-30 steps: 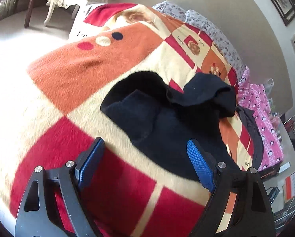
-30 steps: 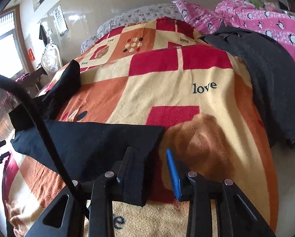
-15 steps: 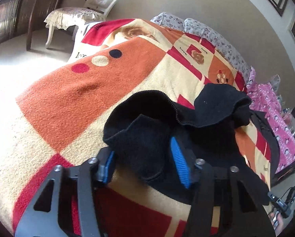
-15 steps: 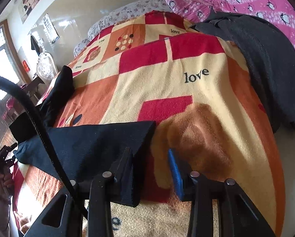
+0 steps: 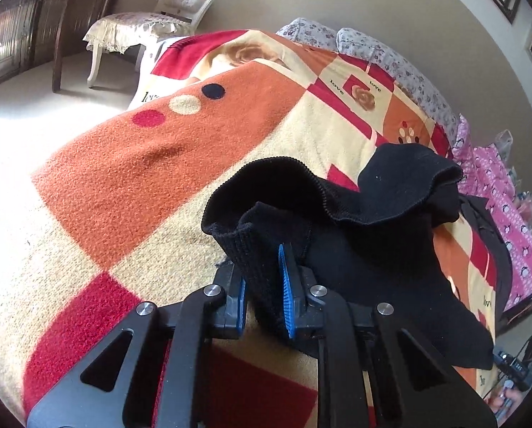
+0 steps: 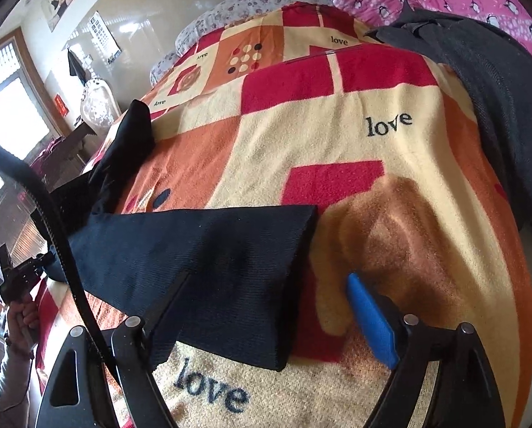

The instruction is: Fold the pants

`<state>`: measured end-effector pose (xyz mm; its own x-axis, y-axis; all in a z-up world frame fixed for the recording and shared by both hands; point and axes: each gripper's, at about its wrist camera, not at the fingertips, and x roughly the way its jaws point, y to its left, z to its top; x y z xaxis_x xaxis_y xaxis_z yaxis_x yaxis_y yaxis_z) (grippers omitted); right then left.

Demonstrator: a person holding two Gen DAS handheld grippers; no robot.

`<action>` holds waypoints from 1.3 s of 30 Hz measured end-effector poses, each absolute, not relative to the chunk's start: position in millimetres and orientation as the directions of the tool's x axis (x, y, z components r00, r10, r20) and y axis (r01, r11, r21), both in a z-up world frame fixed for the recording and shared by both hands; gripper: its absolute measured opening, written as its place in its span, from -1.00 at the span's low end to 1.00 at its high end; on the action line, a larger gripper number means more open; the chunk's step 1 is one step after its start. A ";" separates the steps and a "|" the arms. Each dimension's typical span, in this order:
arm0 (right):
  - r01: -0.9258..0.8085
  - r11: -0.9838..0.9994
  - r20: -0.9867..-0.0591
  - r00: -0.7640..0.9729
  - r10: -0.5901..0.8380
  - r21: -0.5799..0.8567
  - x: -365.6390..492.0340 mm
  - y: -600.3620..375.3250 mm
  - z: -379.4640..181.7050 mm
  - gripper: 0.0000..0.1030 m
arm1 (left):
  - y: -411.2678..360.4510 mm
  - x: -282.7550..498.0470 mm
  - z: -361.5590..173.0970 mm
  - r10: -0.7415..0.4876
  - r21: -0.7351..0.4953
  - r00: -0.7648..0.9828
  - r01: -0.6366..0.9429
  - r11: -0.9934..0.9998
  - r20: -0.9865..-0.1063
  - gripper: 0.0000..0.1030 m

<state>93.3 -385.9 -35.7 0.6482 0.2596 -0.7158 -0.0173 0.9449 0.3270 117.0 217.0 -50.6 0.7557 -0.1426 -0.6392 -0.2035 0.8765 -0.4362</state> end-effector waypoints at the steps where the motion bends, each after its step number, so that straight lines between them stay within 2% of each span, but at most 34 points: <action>1: 0.029 0.933 -0.711 0.657 0.253 0.358 89.8 -391.8 -33.8 0.27 | 214.7 116.7 -48.8 -0.135 -0.423 0.752 -0.204 0.883 -0.645 -0.71; 3: 0.118 0.839 -0.656 0.684 0.318 0.531 75.8 -411.0 -33.4 0.21 | 211.1 116.9 -45.4 -0.122 -0.399 0.755 -0.196 0.896 -0.644 -0.71; 6: 0.154 0.549 -0.479 0.707 0.520 0.822 58.0 -433.3 -47.5 0.21 | 209.6 120.9 -49.6 -0.107 -0.372 0.747 -0.198 0.907 -0.657 -0.71; 8: 0.210 0.467 -0.467 0.695 0.547 0.859 50.6 -436.0 -53.8 0.21 | 211.9 122.7 -52.9 -0.116 -0.380 0.738 -0.201 0.903 -0.665 -0.71; 11: 0.343 0.451 -0.557 0.633 0.537 0.824 38.9 -430.4 -62.6 0.21 | 210.3 122.1 -53.7 -0.108 -0.367 0.738 -0.198 0.909 -0.666 -0.71; 14: 0.318 0.462 -0.550 0.620 0.559 0.828 40.9 -420.9 -64.0 0.21 | 206.4 122.1 -52.5 -0.086 -0.340 0.736 -0.202 0.919 -0.671 -0.71; 21: 0.344 0.430 -0.533 0.697 0.479 0.835 54.6 -420.8 -64.4 0.16 | 209.8 122.6 -53.5 -0.107 -0.366 0.740 -0.198 0.909 -0.665 -0.71; 24: 0.308 0.476 -0.528 0.723 0.446 0.824 51.6 -415.7 -59.4 0.13 | 210.8 122.8 -53.3 -0.110 -0.373 0.741 -0.199 0.906 -0.662 -0.71; 26: 0.270 0.550 -0.549 0.710 0.441 0.791 52.8 -407.6 -59.0 -0.02 | 210.7 123.3 -53.3 -0.109 -0.371 0.740 -0.199 0.907 -0.664 -0.72; 28: 0.255 0.613 -0.596 0.666 0.450 0.748 57.7 -399.6 -68.0 -0.93 | 210.2 123.4 -52.9 -0.096 -0.359 0.736 -0.208 0.910 -0.670 -0.76; 30: 0.196 0.680 -0.602 0.672 0.431 0.706 58.2 -394.4 -66.4 -0.93 | 210.7 122.8 -49.8 -0.083 -0.349 0.728 -0.222 0.910 -0.680 -0.88; 32: 0.177 0.732 -0.611 0.694 0.381 0.657 51.1 -393.3 -52.0 -0.93 | 213.0 114.1 -42.2 -0.095 -0.374 0.734 -0.226 0.899 -0.673 -0.90; 35: 0.136 0.736 -0.575 0.722 0.384 0.663 31.5 -404.0 -27.0 -0.94 | 210.4 88.6 -24.7 -0.116 -0.413 0.751 -0.221 0.884 -0.650 -0.91; 39: 0.122 0.729 -0.572 0.710 0.410 0.674 -6.5 -420.5 -4.8 -0.94 | 197.3 30.9 -4.3 -0.096 -0.400 0.783 -0.204 0.893 -0.614 -0.92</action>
<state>-6.5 -420.5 -4.8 0.7104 0.4100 -0.5721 0.1221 0.7288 0.6738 30.9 197.3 -4.3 0.7835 -0.0964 -0.6139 -0.2038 0.8934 -0.4004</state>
